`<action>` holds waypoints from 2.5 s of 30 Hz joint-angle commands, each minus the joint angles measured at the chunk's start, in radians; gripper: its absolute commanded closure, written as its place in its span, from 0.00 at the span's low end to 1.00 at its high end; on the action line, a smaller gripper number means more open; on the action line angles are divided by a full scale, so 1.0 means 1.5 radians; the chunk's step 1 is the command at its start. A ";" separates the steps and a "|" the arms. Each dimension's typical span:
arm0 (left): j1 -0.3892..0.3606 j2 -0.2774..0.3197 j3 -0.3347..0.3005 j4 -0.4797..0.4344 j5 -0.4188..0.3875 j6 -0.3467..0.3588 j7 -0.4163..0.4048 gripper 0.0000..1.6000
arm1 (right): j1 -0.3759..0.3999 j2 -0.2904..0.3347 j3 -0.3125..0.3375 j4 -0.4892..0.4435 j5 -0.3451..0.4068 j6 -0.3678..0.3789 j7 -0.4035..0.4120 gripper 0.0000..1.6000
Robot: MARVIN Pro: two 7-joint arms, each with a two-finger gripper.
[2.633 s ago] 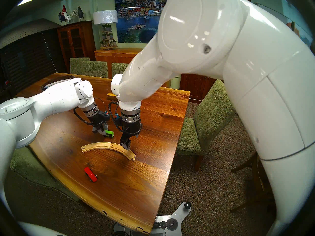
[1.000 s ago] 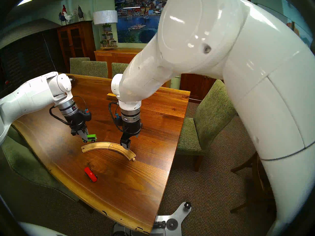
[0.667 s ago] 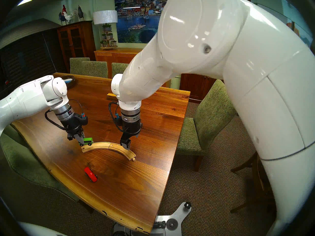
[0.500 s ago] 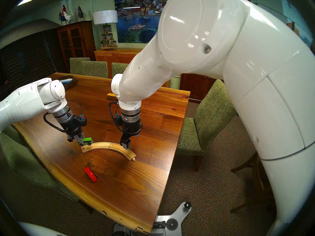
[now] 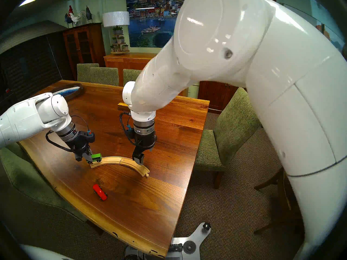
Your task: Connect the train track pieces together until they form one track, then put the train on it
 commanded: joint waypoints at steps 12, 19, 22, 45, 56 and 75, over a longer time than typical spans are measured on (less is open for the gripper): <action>-0.005 -0.022 -0.013 0.043 -0.024 -0.014 0.005 1.00 | 0.021 0.008 0.000 0.008 -0.001 0.002 0.001 0.00; -0.001 -0.029 -0.011 0.050 -0.026 -0.017 0.008 1.00 | 0.021 0.008 0.001 0.008 -0.001 0.002 0.002 0.00; 0.000 -0.032 -0.010 0.054 -0.026 -0.018 0.007 1.00 | 0.021 0.008 0.001 0.008 -0.001 0.002 0.002 0.00; 0.003 -0.039 -0.012 0.062 -0.032 -0.021 0.003 1.00 | 0.021 0.008 0.001 0.008 -0.001 0.002 0.002 0.00; -0.013 -0.040 -0.025 0.077 -0.036 -0.026 -0.010 1.00 | 0.021 0.008 0.001 0.008 -0.001 0.002 0.001 0.00; 0.008 -0.055 -0.015 0.094 -0.031 -0.033 0.001 1.00 | 0.021 0.008 0.001 0.008 -0.001 0.002 0.002 0.00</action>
